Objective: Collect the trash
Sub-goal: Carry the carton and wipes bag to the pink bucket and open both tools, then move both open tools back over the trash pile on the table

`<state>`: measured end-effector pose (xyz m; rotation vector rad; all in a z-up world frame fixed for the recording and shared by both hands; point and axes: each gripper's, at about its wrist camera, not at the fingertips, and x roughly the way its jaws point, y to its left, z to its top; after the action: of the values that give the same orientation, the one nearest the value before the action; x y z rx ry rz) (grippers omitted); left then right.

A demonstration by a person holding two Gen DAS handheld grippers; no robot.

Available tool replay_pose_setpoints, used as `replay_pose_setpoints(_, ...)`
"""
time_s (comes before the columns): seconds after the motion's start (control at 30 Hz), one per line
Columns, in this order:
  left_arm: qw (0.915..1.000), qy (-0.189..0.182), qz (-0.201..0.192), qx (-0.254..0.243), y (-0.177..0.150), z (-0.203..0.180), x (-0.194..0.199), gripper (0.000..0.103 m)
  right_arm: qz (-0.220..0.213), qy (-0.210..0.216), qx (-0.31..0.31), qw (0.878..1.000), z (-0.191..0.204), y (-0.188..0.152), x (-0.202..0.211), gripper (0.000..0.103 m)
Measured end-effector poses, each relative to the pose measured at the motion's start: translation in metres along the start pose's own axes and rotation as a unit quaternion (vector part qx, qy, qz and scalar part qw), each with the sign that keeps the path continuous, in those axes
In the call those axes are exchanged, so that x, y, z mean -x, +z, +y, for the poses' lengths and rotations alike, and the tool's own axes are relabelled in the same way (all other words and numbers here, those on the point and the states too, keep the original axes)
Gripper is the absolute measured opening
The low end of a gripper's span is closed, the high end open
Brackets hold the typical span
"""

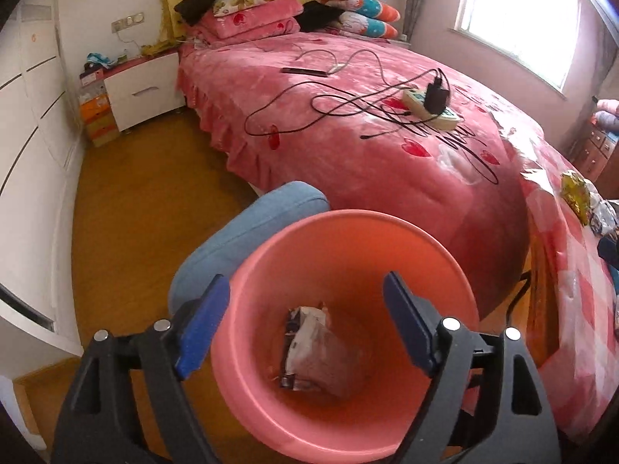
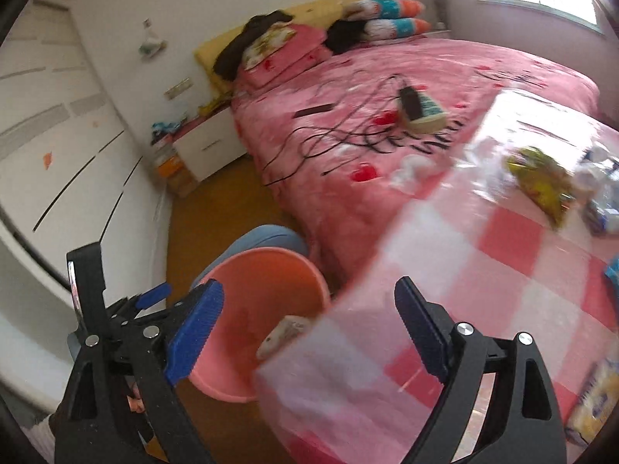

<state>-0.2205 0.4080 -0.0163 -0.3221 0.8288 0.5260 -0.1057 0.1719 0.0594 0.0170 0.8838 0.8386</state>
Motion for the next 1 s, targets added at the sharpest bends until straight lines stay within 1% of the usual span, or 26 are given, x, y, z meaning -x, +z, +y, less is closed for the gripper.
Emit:
replay_pose_setpoints(0.27,0.9989,-0.041,0.013,-0.017,-0.001,-0.025,0.004,0.083,-0.032,-0.046,-0.003,0.998,-0.024,-0.024,0.033,0.089)
replay_pose_setpoints(0.4,0.9977,-0.06,0.019,-0.024,-0.001,-0.042,0.008,0.083,-0.039,-0.061,-0.002,0.997,-0.033,-0.033,0.037,0.09)
replay_pose_setpoints(0.57,0.9969,-0.061,0.032,-0.037,0.0,-0.064,0.014,0.084,-0.037,-0.065,-0.008,0.997,-0.046,-0.042,0.043,0.092)
replay_pose_setpoints(0.77,0.9959,-0.068,0.023,-0.055,0.003,-0.087,0.028,0.084,-0.052,-0.072,-0.011,0.996,-0.059,-0.044,0.059,0.094)
replay_pose_setpoints(1.0,0.9931,-0.078,0.01,-0.087,0.003,-0.119,0.042,0.085,-0.07,-0.078,-0.026,0.994,-0.078,-0.049,0.076,0.094)
